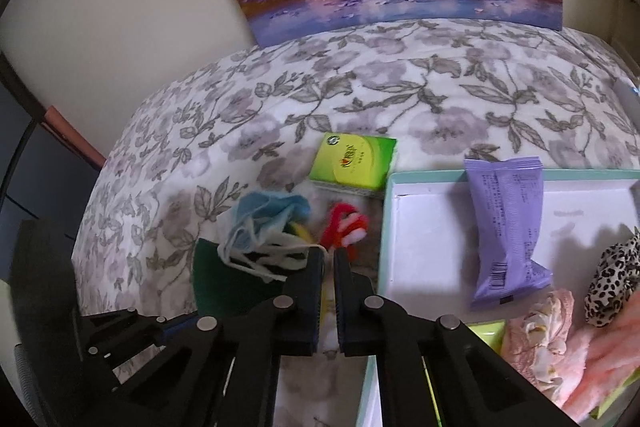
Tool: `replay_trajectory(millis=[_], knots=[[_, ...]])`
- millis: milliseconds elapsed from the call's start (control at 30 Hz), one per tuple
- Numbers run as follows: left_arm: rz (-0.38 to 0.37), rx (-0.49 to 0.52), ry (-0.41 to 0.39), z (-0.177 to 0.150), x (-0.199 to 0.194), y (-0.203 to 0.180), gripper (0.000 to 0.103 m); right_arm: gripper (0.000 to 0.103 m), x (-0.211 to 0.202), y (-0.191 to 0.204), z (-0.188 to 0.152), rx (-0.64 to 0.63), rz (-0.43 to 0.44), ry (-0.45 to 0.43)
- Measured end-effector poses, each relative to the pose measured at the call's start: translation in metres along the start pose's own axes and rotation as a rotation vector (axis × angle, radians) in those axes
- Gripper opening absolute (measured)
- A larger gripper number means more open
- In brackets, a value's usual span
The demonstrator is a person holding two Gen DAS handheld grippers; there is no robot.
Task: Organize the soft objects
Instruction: 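Lift the sponge with the left gripper while the right gripper grasps the blue mask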
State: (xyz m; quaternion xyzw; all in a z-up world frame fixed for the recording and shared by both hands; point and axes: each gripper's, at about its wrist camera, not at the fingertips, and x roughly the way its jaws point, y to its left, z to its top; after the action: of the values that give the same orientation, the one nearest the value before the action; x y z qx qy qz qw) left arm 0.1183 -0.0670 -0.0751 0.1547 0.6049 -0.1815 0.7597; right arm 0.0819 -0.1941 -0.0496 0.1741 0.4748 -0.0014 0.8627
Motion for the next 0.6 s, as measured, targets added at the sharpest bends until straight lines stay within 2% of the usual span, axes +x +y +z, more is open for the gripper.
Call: replay_trajectory(millis=[67, 200, 300, 433, 500, 600], knots=[[0.014, -0.025, 0.017, 0.0, 0.005, 0.006, 0.016, 0.005, -0.003, -0.003, 0.002, 0.011, -0.005, -0.008], [0.029, -0.065, 0.034, 0.0, 0.01, 0.015, 0.011, 0.004, -0.013, -0.011, 0.006, 0.035, -0.013, -0.031], [0.021, -0.075, 0.03, 0.001, 0.011, 0.017, 0.011, 0.004, -0.02, -0.016, 0.008, 0.049, -0.004, -0.048], [-0.04, -0.143, 0.018, 0.001, 0.005, 0.029, 0.011, 0.004, -0.02, -0.019, 0.009, 0.056, -0.008, -0.04], [-0.058, -0.185, 0.015, 0.004, 0.002, 0.038, 0.011, 0.004, -0.014, -0.019, 0.007, 0.054, -0.016, -0.019], [-0.122, -0.256, 0.023, 0.005, 0.006, 0.05, 0.012, 0.004, -0.005, -0.019, 0.003, 0.053, -0.029, 0.016]])
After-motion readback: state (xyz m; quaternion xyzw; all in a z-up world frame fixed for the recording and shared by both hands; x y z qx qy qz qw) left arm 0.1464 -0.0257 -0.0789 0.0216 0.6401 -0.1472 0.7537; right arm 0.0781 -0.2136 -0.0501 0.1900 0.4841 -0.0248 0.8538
